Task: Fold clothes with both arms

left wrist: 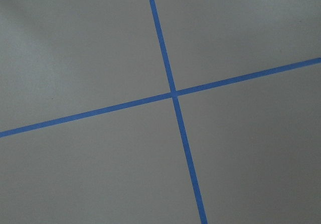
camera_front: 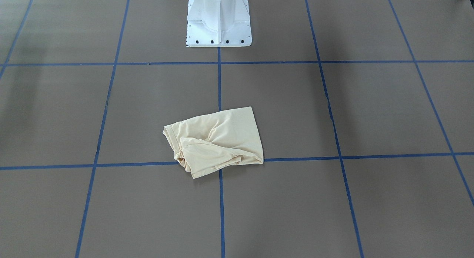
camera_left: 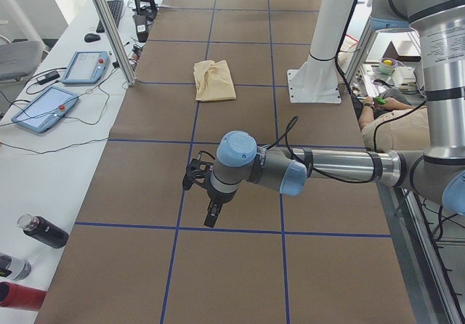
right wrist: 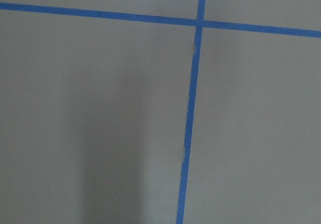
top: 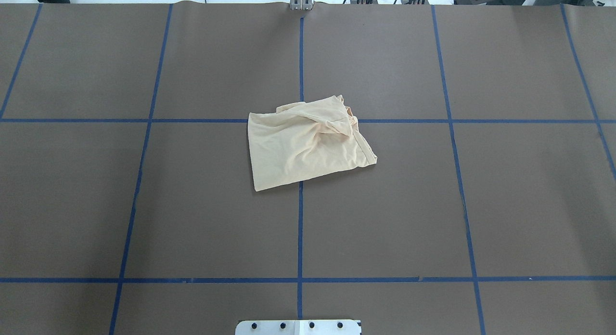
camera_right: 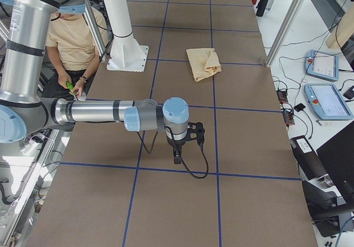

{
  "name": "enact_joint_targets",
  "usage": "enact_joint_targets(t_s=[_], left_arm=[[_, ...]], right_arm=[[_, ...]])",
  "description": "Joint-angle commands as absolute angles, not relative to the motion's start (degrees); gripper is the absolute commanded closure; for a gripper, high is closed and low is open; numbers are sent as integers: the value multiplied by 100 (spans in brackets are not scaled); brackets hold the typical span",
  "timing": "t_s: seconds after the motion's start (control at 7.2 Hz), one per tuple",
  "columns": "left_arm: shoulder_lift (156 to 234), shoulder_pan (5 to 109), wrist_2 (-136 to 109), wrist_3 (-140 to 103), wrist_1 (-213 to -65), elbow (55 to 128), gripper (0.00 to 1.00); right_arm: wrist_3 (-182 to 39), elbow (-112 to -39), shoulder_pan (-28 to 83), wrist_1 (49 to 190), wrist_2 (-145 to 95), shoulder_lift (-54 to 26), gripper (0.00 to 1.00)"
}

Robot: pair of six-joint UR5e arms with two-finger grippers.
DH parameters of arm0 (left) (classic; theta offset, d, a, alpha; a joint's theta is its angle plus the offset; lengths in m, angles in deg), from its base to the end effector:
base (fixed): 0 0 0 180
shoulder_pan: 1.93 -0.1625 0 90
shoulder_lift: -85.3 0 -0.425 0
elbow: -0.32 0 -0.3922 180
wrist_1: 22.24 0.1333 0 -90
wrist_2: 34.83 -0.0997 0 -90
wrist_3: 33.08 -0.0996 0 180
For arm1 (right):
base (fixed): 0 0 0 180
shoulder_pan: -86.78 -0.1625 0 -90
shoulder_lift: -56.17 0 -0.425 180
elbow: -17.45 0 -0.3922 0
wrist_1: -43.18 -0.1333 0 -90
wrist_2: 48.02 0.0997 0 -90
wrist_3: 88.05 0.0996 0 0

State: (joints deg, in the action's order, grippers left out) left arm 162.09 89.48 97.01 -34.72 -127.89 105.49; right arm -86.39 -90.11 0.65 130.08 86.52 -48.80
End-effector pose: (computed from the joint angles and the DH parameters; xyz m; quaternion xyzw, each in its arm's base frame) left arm -0.0770 -0.4106 0.6034 0.1523 0.3489 0.0565 0.9230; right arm 0.0371 -0.3917 0.6161 0.0276 -0.3803 -0.0366 0.9237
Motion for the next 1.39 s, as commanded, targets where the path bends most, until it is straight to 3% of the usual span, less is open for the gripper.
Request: enact_joint_targets(t_s=[0.0, 1.25], left_arm=[[16194, 8948, 9701, -3475, -12788, 10544, 0], [16167, 8948, 9674, -3449, -12753, 10439, 0]], right_arm=[[-8638, -9021, 65, 13010, 8654, -4877, 0], [-8568, -9091, 65, 13002, 8496, -4886, 0]])
